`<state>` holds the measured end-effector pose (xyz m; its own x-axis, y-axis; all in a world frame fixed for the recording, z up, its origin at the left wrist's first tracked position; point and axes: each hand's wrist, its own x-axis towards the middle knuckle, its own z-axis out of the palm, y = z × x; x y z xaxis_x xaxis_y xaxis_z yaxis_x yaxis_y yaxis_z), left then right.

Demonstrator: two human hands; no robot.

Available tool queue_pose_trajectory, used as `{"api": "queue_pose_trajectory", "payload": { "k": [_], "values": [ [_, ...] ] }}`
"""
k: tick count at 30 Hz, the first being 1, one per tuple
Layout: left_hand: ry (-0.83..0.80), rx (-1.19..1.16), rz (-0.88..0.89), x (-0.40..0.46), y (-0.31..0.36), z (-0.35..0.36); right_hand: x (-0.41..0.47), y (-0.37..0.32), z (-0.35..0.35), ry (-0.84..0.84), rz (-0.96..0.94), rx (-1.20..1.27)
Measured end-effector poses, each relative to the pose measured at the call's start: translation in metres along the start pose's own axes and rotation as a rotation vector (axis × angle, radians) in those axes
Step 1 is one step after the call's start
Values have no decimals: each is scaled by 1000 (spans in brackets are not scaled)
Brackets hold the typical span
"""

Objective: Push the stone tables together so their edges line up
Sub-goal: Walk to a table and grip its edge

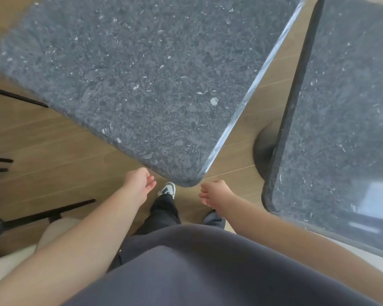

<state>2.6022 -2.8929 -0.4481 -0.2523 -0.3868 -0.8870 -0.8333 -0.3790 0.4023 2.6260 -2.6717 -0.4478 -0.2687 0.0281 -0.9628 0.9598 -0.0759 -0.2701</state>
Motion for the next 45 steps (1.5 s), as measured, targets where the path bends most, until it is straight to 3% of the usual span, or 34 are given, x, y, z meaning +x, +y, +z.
{"api": "queue_pose_trajectory", "payload": {
  "k": [5, 10, 14, 20, 22, 24, 25, 27, 34, 45],
  "values": [
    [-17, -257, -191, -8, -40, 12, 12, 14, 0, -173, 55, 129],
    [-202, -328, -113, -3, -31, 25, 9, 20, 30, -278, 128, 355],
    [-316, -306, -103, 15, -17, 31, 10, 11, 57, -185, 134, 583],
    [-331, -384, -162, 46, 0, 32, 18, 4, 87, 2, 243, 986],
    [-333, -438, -182, 51, 0, 30, 19, 5, 92, 37, 134, 918],
    [-341, -450, -208, 52, 1, 28, 17, 3, 93, -34, 96, 1069],
    [-345, -434, -201, 54, 2, 26, 15, 2, 94, -45, 78, 1011],
    [-335, -396, -164, 58, 10, 23, 21, 0, 94, -25, 120, 1123],
    [-288, -352, -163, 50, 11, 31, 19, -6, 95, 27, 116, 1057],
    [-235, -289, -163, 37, -25, 58, 24, -2, 78, -115, 145, 1036]
  ]
}}
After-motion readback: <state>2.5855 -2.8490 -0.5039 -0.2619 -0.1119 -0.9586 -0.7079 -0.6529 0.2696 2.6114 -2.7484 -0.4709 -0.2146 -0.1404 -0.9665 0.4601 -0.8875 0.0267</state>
